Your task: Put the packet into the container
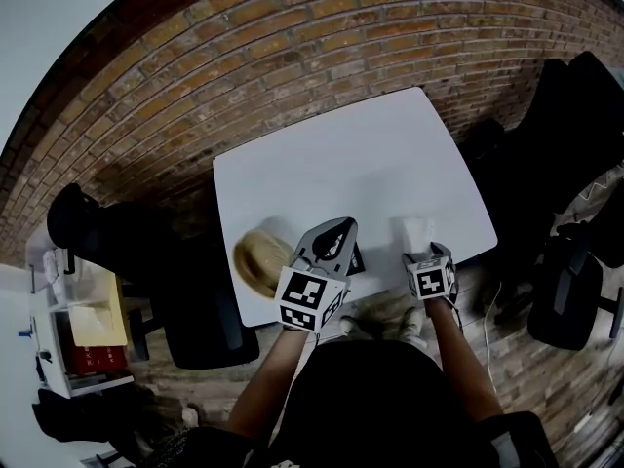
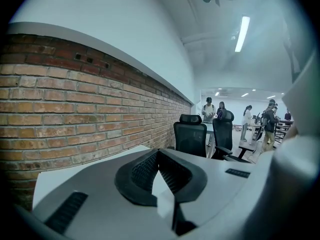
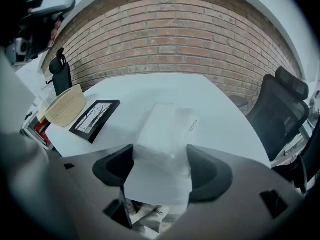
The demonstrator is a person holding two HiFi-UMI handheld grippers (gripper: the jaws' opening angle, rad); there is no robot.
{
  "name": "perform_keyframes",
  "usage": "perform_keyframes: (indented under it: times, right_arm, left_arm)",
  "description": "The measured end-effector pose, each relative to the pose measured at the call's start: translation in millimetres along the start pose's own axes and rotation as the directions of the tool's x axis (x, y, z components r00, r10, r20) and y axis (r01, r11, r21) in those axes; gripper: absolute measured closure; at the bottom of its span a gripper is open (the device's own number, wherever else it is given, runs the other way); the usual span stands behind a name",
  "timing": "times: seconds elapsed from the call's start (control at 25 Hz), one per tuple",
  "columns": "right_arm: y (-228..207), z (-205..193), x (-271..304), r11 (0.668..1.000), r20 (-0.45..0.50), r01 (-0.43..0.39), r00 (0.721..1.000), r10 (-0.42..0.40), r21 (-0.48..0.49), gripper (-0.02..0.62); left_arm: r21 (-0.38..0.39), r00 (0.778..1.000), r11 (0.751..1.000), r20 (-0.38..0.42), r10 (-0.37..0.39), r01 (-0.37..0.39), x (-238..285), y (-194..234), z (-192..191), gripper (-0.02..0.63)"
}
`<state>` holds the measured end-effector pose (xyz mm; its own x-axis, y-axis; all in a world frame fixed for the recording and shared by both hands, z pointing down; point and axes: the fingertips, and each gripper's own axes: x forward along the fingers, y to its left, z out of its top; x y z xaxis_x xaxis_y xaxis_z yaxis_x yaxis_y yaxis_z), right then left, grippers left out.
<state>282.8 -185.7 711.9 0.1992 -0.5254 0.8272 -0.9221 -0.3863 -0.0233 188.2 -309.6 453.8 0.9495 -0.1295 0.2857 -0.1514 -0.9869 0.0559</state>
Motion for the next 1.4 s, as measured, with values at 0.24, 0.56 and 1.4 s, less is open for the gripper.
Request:
perform_keyframes:
  times: [0.24,0.56,1.4]
  right_arm:
    - [2,16,-5,0.999,0.024,-0.014,1.000,0.015,-0.041,0.261]
    - [21,56,-8,0.987,0.080,-0.055,0.995,0.068,-0.149,0.261]
    - [214,155,1,0.793,0.092,-0.289,0.914,0.395,-0.536,0.259]
  left_arm:
    - [-0.009,1.000,1.000,0.012,0.027,-0.027,-5,4,3,0.598]
    - [-0.048,0.993,0.992,0.029,0.117,-0.116,-25,18,0,0.598]
    - [-0.229,0.829,0.804,-0.026,0.558,-0.548,-184,85,-57,0.598]
